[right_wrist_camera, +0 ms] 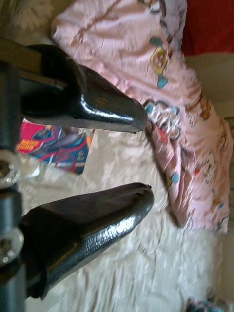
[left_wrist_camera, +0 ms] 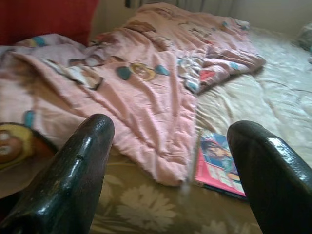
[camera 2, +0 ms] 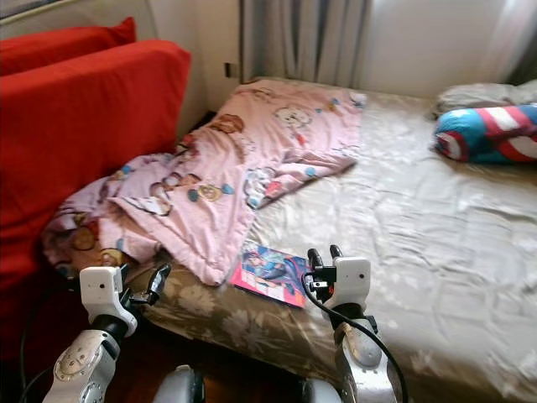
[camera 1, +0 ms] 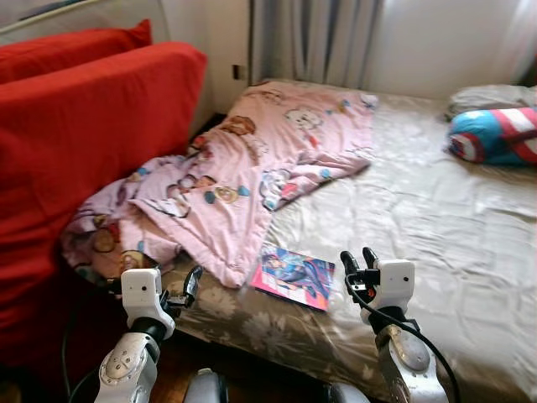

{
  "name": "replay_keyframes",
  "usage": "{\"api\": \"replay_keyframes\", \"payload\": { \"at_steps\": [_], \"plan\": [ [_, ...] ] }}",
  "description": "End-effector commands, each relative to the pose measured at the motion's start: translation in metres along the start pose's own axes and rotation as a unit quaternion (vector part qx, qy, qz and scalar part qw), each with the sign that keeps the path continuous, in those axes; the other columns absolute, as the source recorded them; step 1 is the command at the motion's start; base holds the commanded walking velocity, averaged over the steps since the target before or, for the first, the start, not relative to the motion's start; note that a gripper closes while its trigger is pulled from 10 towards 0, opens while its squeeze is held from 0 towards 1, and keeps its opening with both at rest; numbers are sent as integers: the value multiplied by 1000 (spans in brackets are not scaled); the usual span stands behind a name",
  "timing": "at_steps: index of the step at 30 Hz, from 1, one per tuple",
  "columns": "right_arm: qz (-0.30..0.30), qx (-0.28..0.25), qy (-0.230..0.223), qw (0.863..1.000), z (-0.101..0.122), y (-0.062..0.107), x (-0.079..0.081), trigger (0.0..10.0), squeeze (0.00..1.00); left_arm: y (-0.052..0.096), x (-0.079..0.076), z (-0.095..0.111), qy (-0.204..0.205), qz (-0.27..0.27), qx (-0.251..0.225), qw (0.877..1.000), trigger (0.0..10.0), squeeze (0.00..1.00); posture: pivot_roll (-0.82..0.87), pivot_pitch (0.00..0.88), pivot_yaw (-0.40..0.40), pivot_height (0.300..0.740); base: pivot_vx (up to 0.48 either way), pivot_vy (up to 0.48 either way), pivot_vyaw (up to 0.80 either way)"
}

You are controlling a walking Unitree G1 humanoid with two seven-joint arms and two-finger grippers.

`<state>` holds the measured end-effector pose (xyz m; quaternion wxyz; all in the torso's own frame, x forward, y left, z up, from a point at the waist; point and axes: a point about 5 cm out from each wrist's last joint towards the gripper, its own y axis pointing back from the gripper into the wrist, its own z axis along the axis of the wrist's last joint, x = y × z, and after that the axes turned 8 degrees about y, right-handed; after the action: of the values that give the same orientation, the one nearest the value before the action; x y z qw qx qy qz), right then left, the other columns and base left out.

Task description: Clean up the room

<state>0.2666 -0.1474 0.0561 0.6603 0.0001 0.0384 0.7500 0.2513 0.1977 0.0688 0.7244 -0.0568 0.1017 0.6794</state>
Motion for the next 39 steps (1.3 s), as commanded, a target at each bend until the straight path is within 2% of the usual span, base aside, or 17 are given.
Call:
{"api": "replay_keyframes", "payload": {
  "at_steps": [1, 12, 14, 23, 30, 39],
  "plan": [
    [-1, 4, 0, 1000, -2, 0, -1, 10000, 0, 0, -1, 4, -3, -3, -6, 1000, 10000, 0, 5, 52, -21, 637, 0, 0, 0],
    [1, 19, 3, 1000, -5, 0, -1, 10000, 0, 0, -2, 4, 0, -1, -5, 1000, 10000, 0, 6, 57, -24, 637, 0, 0, 0],
    [6, 23, 3, 1000, -6, -2, 0, 10000, 0, 0, -2, 3, 0, -1, -5, 1000, 10000, 0, 6, 56, -24, 623, 0, 0, 0],
    [4, 8, 0, 1000, -4, 0, 0, 10000, 0, 0, -1, 3, -2, -1, -3, 1000, 10000, 0, 7, 56, -23, 623, 0, 0, 0],
    [2, 6, 20, 1000, -4, 1, 0, 10000, 0, 1, -2, 2, -3, -4, -1, 1000, 10000, 0, 7, 54, -20, 623, 0, 0, 0],
    [5, 3, 17, 1000, -4, 0, 0, 10000, 0, 0, -4, 2, -2, -7, 0, 1000, 10000, 0, 8, 55, -20, 623, 0, 0, 800]
  ]
}}
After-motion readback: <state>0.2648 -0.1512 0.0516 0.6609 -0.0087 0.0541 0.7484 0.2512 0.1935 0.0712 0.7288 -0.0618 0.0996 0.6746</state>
